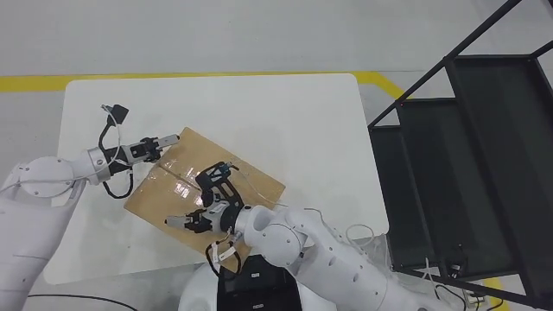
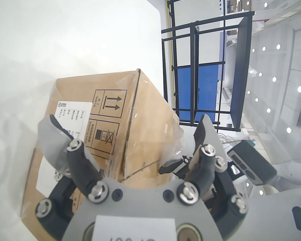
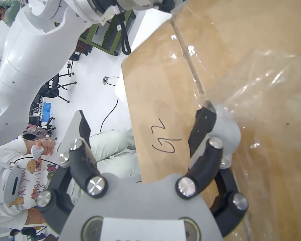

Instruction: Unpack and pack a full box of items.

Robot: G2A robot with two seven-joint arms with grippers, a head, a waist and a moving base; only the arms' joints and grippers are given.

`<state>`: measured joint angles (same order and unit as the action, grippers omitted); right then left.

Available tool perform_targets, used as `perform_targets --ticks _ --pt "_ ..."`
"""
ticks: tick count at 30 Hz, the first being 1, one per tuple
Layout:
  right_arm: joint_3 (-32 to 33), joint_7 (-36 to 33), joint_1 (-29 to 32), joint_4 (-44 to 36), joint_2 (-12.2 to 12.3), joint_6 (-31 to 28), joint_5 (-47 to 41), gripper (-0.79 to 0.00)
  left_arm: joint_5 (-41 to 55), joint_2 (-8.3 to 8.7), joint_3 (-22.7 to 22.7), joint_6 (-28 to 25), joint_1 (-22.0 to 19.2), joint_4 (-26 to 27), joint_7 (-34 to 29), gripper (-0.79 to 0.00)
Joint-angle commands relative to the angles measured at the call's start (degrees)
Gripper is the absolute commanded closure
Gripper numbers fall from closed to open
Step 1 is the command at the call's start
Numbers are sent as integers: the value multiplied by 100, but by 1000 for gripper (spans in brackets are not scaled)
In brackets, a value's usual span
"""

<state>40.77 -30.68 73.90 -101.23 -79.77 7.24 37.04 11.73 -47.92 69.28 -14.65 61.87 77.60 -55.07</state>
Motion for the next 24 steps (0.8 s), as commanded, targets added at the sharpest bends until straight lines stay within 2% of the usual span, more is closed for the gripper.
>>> perform_targets --ticks 1,7,15,20,24 --pt "27 -30 33 -8 8 25 -3 -785 31 -7 7 -2 -4 -12 -12 -785" --pt "235 256 225 -178 35 -295 -348 -785 250 -18 195 -27 -10 -169 257 -785" --pt "441 145 379 -284 71 -54 -560 -785 345 15 522 -3 108 -203 399 -785" --pt "433 265 203 -146 28 -8 -639 -785 362 21 623 5 191 -156 414 -785" --pt "240 426 -143 51 -59 243 -335 -785 335 18 657 26 223 -120 403 -785"
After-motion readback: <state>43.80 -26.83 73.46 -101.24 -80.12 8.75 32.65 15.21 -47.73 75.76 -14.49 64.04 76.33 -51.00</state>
